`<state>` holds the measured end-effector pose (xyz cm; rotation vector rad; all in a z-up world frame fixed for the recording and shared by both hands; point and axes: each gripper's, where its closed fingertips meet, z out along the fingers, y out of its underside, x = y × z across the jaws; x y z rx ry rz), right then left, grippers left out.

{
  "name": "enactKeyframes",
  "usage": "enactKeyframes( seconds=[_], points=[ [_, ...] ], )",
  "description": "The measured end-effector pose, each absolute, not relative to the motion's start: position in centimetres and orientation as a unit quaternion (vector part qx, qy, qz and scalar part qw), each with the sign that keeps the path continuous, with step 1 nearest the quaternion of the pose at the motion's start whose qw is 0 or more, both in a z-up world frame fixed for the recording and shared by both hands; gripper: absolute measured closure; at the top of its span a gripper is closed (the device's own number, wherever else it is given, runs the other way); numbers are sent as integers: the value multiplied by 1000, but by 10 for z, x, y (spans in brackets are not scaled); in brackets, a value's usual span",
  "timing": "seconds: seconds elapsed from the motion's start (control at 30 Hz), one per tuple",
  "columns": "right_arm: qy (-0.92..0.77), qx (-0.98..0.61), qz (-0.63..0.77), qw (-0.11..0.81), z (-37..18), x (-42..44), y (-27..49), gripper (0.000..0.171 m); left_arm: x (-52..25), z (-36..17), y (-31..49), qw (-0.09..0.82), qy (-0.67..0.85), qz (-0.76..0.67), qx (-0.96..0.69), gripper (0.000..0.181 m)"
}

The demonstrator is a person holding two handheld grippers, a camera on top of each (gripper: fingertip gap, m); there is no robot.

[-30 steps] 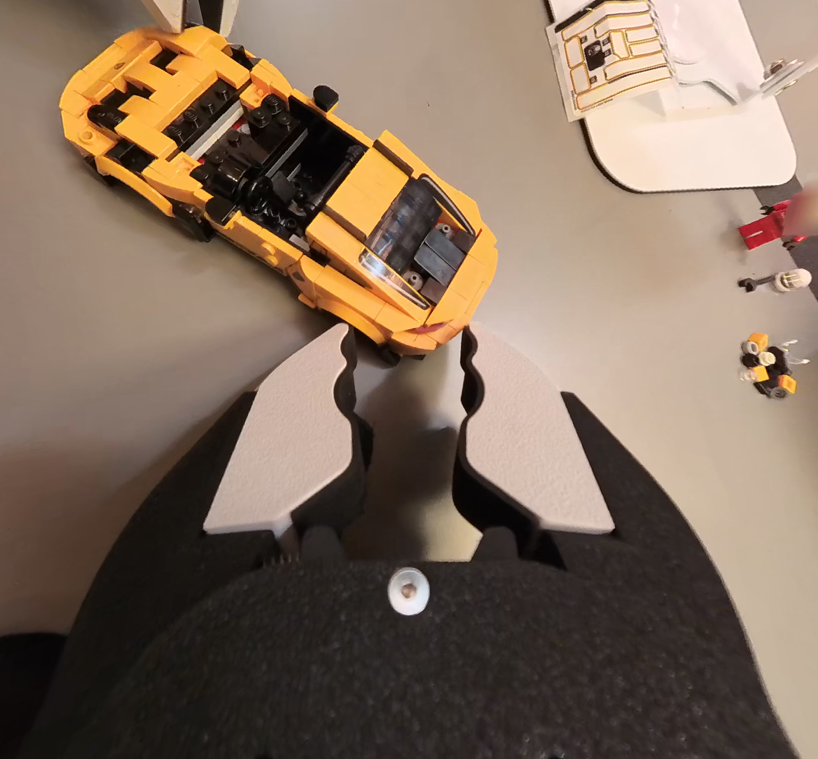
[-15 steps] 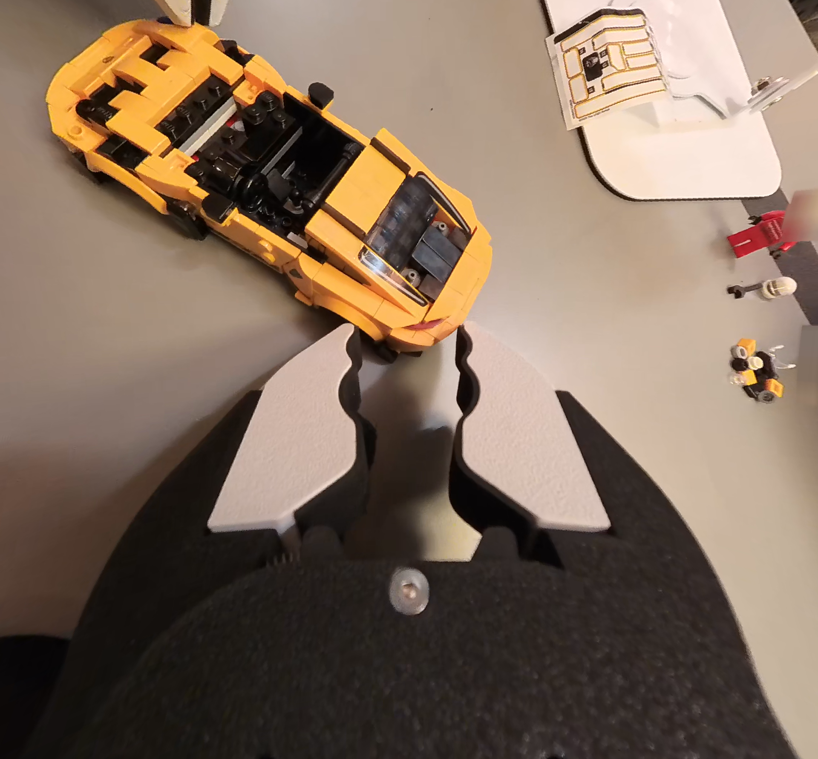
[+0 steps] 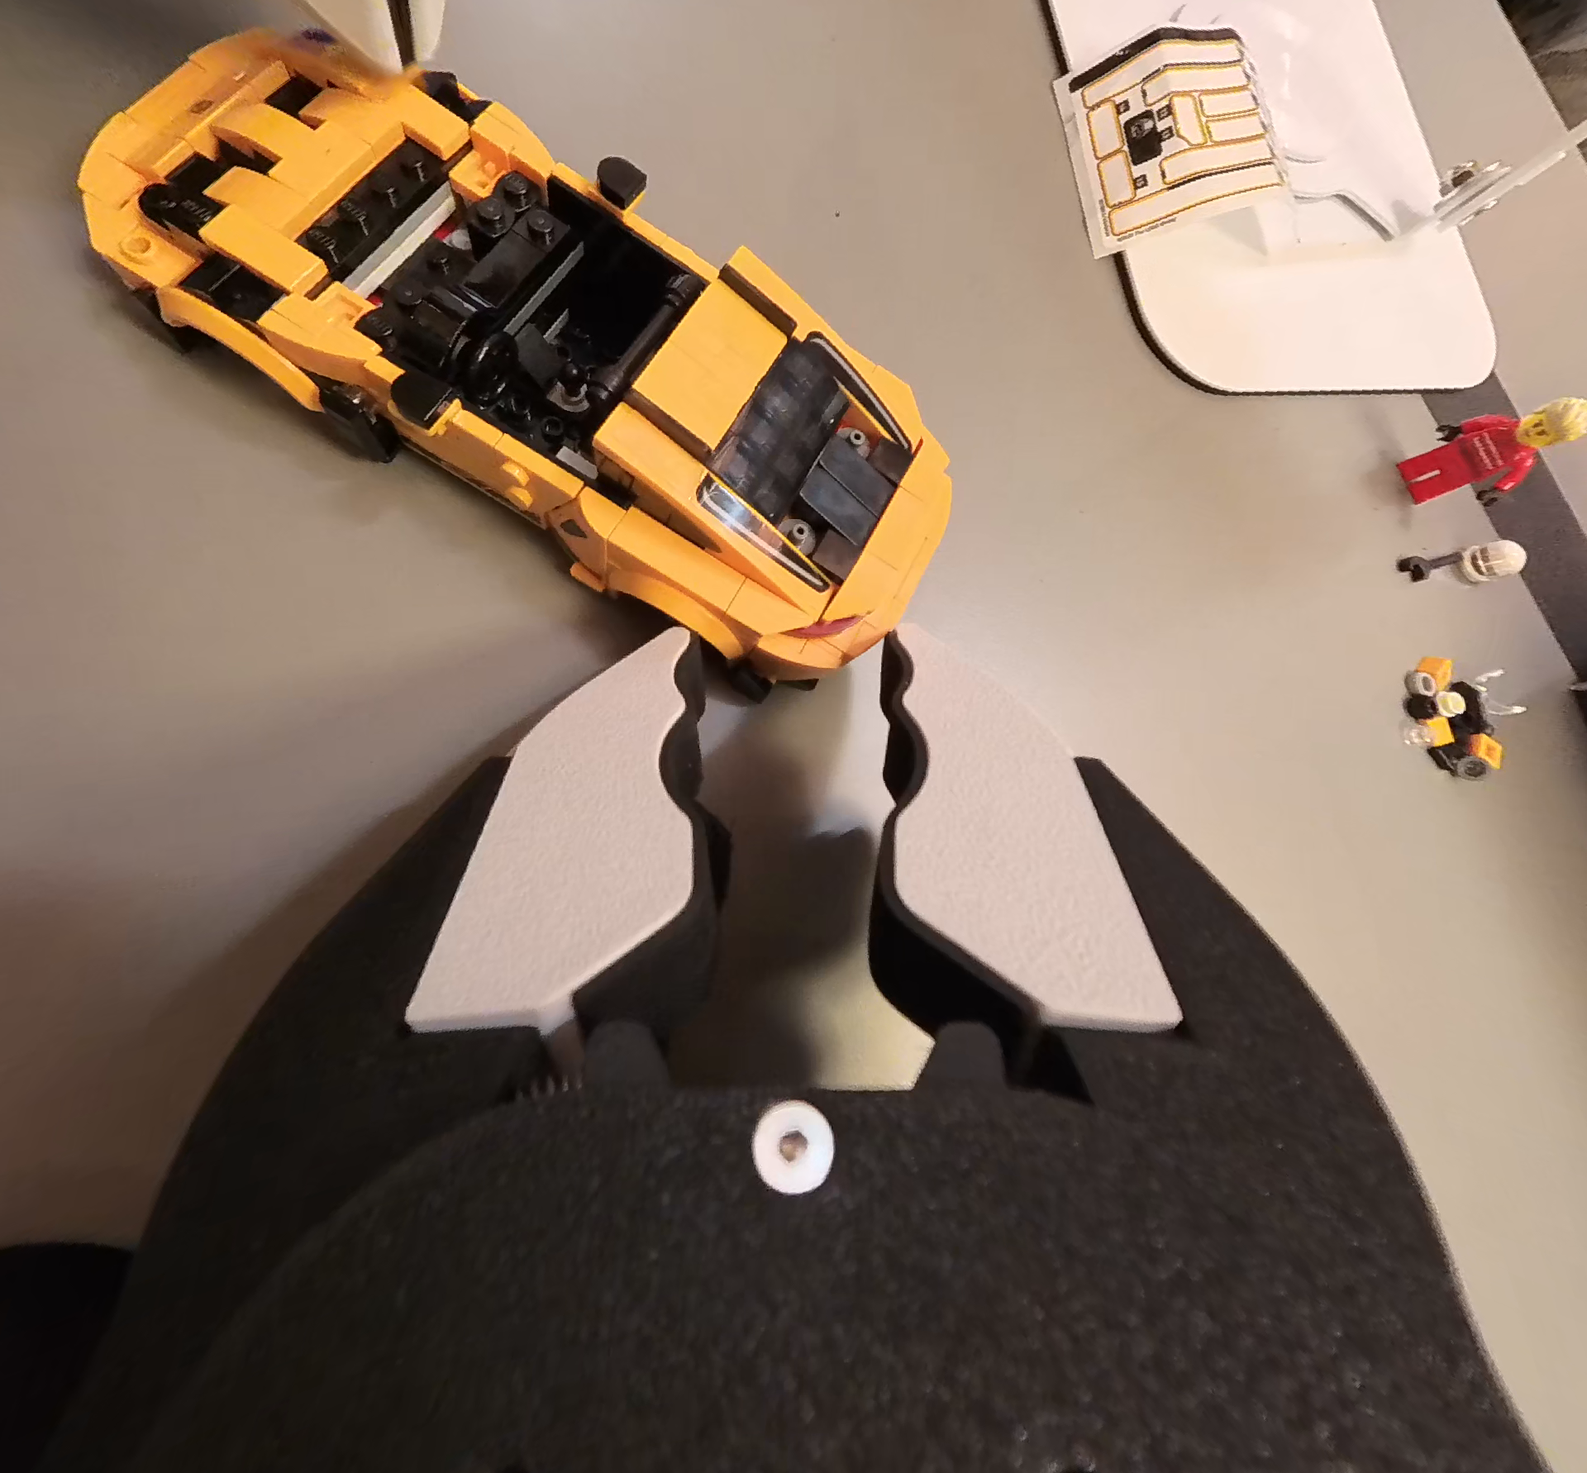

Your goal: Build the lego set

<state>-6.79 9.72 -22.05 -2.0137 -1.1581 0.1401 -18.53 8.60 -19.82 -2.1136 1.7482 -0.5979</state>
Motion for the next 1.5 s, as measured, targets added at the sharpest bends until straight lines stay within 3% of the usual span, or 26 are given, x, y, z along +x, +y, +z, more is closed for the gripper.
enactKeyframes(
  seconds=[1.13, 1.47, 1.5],
  points=[
    [-459, -792, 53, 399, -221, -67, 97, 133, -199, -203, 77, 81, 699, -122, -700, 181],
    [-459, -791, 62, 401, -220, -67, 96, 133, -202, -187, 77, 119, 670, -209, -702, 181],
    [-459, -791, 64, 400, -220, -67, 96, 133, -207, -190, 78, 126, 676, -211, -694, 169]
  ],
)
